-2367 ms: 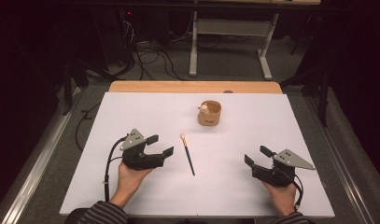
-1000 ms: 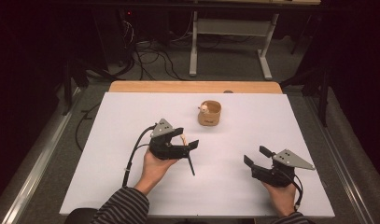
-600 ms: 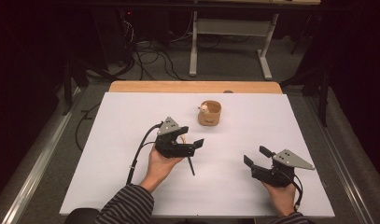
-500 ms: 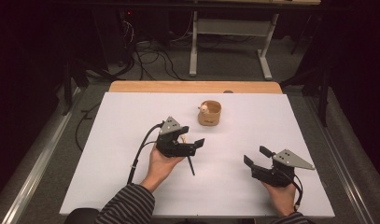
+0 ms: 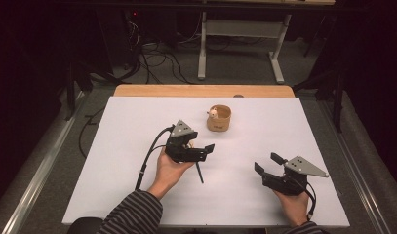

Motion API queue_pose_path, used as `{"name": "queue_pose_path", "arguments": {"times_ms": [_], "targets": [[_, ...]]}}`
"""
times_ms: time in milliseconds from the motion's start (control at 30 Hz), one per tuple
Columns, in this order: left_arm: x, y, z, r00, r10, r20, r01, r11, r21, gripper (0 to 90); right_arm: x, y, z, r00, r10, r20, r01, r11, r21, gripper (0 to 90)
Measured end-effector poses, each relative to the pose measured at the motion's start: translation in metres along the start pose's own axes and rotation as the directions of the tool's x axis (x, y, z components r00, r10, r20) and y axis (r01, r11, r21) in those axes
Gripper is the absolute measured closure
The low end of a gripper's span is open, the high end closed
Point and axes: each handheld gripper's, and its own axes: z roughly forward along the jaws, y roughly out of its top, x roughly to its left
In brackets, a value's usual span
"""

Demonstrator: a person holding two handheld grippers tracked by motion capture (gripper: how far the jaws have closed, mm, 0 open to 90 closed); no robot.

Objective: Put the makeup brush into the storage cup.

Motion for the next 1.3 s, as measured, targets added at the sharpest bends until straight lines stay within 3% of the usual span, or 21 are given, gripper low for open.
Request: {"name": "queue_pose_path", "arguments": {"times_ms": [200,567,833,967,1100,1133,1167,1200,1300], "targets": [[0.002,0.003,0.002,0.9993,-0.018,-0.033,0.021,0.9969,0.076,23.2,0.001,0.0,0.0,0.9999,0.001,-0.013,-0.001,1.0,-0.006,28.8],[0.002,0.009,0.003,0.9977,-0.038,-0.057,0.045,0.9895,0.137,22.6,0.001,0.0,0.0,0.9999,-0.002,-0.015,0.002,1.0,-0.005,28.8],[0.005,0.009,0.005,0.9959,-0.044,-0.08,0.059,0.9775,0.202,22.6,0.001,0.0,0.001,0.9999,-0.006,-0.014,0.006,1.0,-0.003,28.9],[0.007,0.009,0.007,0.994,-0.054,-0.095,0.076,0.9682,0.238,22.8,0.001,0.0,0.001,0.9999,-0.003,-0.014,0.003,1.0,0.0,28.9],[0.01,0.009,0.01,0.9918,-0.063,-0.111,0.093,0.9532,0.288,21.9,0.001,0.0,0.001,0.9999,0.0,-0.011,0.0,1.0,0.002,29.1],[0.011,0.009,0.012,0.9916,-0.062,-0.114,0.094,0.947,0.307,21.3,0.0,0.0,0.002,1.0,0.002,-0.009,-0.002,1.0,0.005,29.2],[0.011,0.01,0.014,0.9909,-0.059,-0.121,0.097,0.936,0.338,20.3,0.0,0.0,0.001,0.9999,0.011,-0.005,-0.011,1.0,0.011,29.2],[0.011,0.01,0.014,0.9909,-0.059,-0.121,0.097,0.936,0.338,20.3,0.0,0.0,0.001,0.9999,0.011,-0.005,-0.011,1.0,0.011,29.2],[0.012,0.01,0.018,0.9906,-0.058,-0.124,0.101,0.9194,0.38,20.1,0.0,0.0,0.001,0.9999,0.01,-0.006,-0.01,1.0,0.01,29.2]]}}
